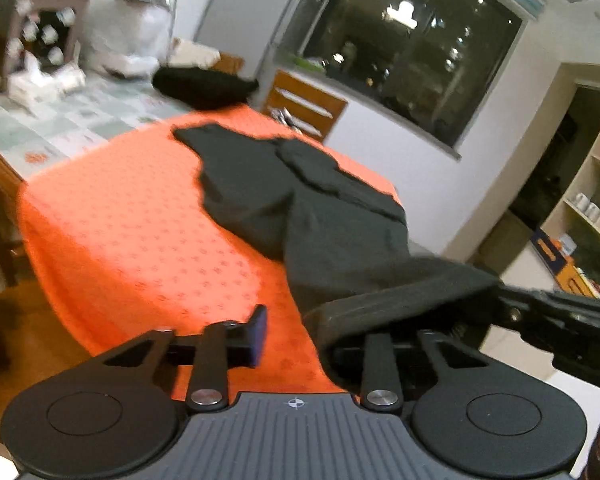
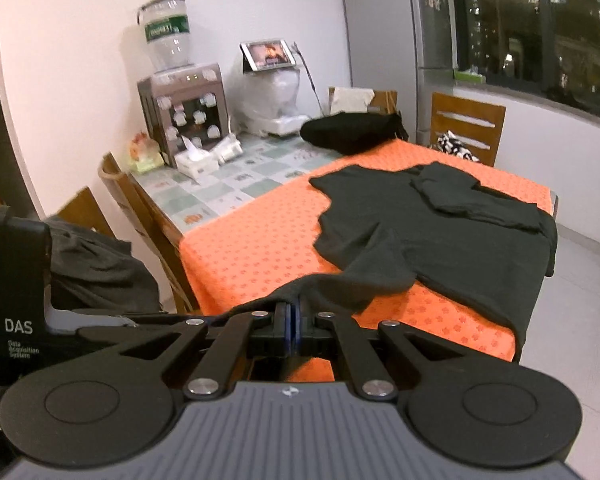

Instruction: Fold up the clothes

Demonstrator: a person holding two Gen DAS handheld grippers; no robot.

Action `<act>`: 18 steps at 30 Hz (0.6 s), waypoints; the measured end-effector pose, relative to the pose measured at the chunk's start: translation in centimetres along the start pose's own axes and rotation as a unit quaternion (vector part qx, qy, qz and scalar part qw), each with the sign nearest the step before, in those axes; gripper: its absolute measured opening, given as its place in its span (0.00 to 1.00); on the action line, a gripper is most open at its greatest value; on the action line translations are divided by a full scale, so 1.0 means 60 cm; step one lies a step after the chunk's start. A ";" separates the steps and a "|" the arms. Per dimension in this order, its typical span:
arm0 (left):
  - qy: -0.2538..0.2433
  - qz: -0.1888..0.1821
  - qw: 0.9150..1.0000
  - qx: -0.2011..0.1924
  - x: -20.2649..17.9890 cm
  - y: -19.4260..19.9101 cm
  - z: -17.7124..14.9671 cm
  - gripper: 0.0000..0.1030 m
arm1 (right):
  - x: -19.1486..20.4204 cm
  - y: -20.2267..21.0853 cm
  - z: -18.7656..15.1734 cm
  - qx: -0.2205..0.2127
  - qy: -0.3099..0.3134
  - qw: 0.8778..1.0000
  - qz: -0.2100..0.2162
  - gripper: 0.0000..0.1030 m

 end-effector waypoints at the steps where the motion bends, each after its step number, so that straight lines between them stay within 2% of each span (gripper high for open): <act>1: -0.017 0.006 1.000 -0.007 -0.003 0.020 0.001 0.19 | 0.007 0.012 -0.008 -0.003 -0.005 1.000 0.003 0.03; 3: -0.052 0.018 0.998 -0.021 -0.008 0.061 0.003 0.14 | 0.022 0.037 -0.025 -0.010 -0.016 1.000 0.008 0.03; 7: -0.068 0.033 0.997 -0.018 -0.008 0.105 -0.011 0.11 | 0.055 0.080 -0.063 -0.021 -0.040 0.999 0.018 0.03; 10: -0.078 0.045 0.996 -0.014 -0.007 0.137 -0.021 0.11 | 0.076 0.100 -0.093 -0.021 -0.061 0.998 0.023 0.03; 15: -0.095 0.063 0.993 -0.008 -0.006 0.191 -0.038 0.11 | 0.101 0.110 -0.114 -0.017 -0.059 0.998 0.022 0.03; 18: -0.080 0.060 0.995 0.007 0.007 0.191 -0.055 0.14 | 0.115 0.115 -0.126 -0.015 -0.056 0.998 0.020 0.03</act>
Point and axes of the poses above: each gripper's, at about its wrist camera, not at the fingertips, and y roughly against the way its jaws point, x to its left, z to its top, the point moved 8 cm from there along -y, roughly the way its jaws point, and after that the axes turned 10 degrees about -y, right-handed, at the moved point
